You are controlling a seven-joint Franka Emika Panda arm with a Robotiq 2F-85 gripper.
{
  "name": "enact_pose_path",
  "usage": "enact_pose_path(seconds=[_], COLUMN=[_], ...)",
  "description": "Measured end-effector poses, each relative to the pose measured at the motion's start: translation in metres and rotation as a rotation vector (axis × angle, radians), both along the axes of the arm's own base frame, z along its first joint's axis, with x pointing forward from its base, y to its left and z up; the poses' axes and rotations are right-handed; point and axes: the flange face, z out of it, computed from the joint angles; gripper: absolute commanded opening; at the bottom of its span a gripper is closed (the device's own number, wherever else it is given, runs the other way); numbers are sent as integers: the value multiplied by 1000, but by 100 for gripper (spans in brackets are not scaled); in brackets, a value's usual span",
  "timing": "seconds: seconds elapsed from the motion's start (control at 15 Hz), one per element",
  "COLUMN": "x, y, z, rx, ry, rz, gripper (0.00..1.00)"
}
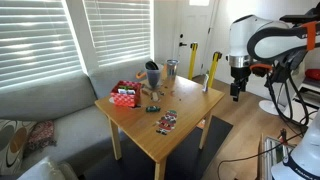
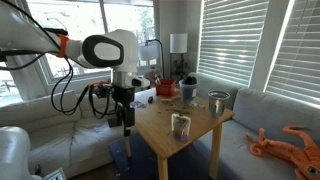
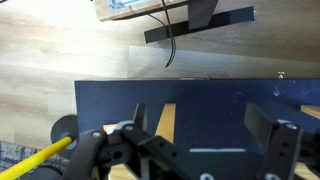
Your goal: Pick up the small toy car and put it in the silver cup
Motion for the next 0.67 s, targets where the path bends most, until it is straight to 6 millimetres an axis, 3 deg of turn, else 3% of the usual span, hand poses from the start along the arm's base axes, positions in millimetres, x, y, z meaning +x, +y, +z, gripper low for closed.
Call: enact_pose_path(seconds=[0.27,0.4,0.67], x=[0,9,46], y=[0,2,22], z=[0,6,45], rx=[0,-11,-78], ry=[0,-73,-293], rz=[0,13,125], gripper=[100,100,100])
